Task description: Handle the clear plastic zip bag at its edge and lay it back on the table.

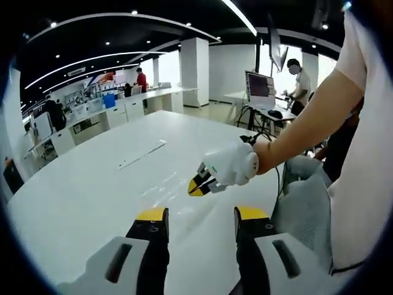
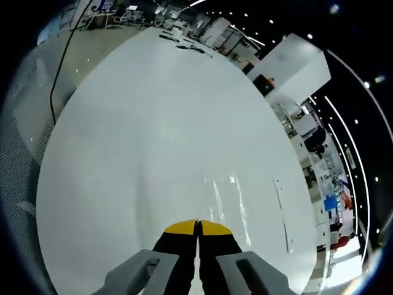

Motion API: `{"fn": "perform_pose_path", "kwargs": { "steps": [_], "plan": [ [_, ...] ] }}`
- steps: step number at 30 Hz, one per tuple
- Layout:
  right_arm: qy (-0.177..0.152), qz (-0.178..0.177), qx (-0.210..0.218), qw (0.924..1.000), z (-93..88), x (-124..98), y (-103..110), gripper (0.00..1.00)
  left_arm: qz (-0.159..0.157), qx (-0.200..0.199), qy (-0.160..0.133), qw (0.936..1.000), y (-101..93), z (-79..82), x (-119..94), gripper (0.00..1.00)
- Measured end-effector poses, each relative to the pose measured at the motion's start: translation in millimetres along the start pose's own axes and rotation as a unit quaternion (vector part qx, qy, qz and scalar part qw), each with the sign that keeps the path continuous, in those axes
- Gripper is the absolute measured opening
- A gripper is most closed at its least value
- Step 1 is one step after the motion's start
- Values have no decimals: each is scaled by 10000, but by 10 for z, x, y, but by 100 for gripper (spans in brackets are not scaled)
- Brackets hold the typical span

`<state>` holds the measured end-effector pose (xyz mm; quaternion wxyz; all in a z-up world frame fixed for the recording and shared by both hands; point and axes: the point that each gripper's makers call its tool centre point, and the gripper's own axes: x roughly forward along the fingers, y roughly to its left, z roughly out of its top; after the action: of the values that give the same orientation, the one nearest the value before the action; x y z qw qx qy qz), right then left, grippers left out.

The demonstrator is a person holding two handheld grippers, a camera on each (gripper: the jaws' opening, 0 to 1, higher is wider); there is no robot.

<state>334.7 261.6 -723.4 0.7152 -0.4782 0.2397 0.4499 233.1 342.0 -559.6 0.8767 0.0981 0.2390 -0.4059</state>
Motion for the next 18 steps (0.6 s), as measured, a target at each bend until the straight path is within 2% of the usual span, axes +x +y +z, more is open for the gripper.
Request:
{"fn": "perform_pose_path", "kwargs": {
  "steps": [7, 18],
  "plan": [
    [35, 141, 158, 9998, -16, 57, 88, 3, -6, -59, 4, 10000, -52, -37, -18, 40],
    [-24, 492, 1038, 9934, -100, 57, 277, 9, 24, -178, -42, 9998, -55, -75, -59, 40]
  ]
}}
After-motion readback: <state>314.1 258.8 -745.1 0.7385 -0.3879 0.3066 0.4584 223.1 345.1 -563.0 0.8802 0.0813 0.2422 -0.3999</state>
